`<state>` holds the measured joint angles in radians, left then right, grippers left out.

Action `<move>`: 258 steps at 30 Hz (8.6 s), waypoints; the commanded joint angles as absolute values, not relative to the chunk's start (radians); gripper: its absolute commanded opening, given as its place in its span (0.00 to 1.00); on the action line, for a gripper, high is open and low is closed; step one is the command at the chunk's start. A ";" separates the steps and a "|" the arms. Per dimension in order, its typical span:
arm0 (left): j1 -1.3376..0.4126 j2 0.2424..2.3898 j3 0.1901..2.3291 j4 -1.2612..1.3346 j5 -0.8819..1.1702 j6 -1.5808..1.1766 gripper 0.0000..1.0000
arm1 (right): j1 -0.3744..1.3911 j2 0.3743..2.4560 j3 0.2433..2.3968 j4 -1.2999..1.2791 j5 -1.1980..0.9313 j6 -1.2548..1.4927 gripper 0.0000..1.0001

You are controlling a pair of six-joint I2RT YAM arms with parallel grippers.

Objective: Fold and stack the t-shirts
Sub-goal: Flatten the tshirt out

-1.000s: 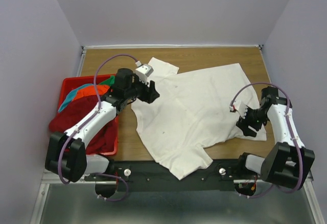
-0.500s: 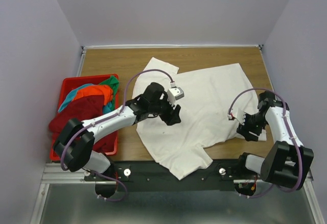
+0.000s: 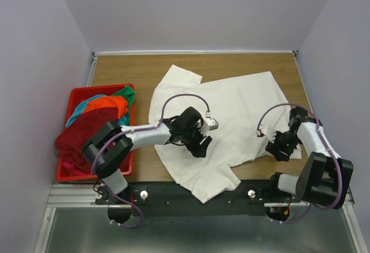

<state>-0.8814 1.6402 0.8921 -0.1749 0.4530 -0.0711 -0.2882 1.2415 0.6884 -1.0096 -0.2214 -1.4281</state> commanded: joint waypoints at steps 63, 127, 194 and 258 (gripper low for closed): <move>-0.474 1.853 0.996 -0.086 0.334 -0.423 0.57 | -0.327 1.953 1.174 -0.546 -0.187 -0.509 0.42; -0.279 1.703 1.244 -0.184 0.192 -0.133 0.72 | -0.313 2.298 1.687 -0.621 -0.468 -0.236 0.24; -0.249 2.474 2.089 -0.607 0.242 -0.038 0.19 | -0.373 2.013 1.451 -0.403 -0.663 -0.253 0.00; -0.247 1.045 2.076 -0.020 0.273 -0.176 0.00 | -0.374 1.147 2.241 -0.509 -0.313 -0.173 0.00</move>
<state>-0.2497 1.0424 2.1162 -0.0536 0.3061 -0.1894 -0.3683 1.1168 2.2887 -0.5152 -0.3389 -0.1688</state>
